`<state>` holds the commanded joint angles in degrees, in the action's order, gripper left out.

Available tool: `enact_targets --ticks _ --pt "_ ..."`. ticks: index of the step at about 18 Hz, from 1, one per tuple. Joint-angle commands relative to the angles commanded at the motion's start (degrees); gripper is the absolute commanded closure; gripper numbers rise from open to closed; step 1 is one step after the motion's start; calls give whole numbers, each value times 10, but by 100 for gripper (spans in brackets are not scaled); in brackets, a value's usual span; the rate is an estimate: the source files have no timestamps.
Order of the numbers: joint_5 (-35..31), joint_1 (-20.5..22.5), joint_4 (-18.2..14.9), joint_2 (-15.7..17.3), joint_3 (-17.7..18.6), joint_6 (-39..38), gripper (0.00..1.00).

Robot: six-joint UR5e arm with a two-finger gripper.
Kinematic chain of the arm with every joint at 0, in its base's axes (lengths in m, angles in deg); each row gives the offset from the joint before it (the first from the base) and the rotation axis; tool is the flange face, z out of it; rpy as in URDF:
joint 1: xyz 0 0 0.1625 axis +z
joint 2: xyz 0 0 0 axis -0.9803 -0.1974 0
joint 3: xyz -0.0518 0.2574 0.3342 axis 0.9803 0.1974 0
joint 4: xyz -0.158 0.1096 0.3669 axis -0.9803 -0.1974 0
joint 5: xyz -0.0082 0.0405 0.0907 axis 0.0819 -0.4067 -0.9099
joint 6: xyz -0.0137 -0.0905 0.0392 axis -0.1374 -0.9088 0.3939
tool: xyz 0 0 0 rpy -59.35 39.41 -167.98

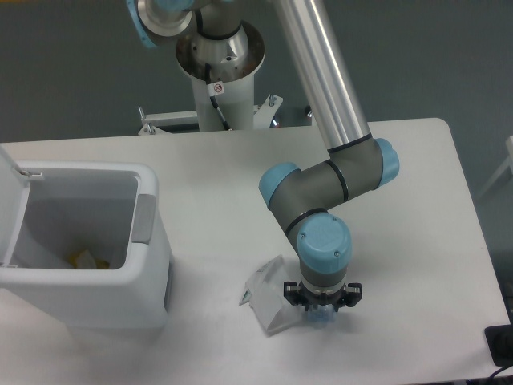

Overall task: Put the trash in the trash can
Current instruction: 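Lower the open gripper over the clear plastic water bottle, then close the gripper on the bottle and lift it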

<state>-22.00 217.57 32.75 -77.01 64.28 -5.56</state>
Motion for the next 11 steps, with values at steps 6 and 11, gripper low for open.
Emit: enact_targets --ticks 6,11 --pt "64 10 -1 21 -4 -8 53" --pt "147 33 0 36 -25 -44 53"
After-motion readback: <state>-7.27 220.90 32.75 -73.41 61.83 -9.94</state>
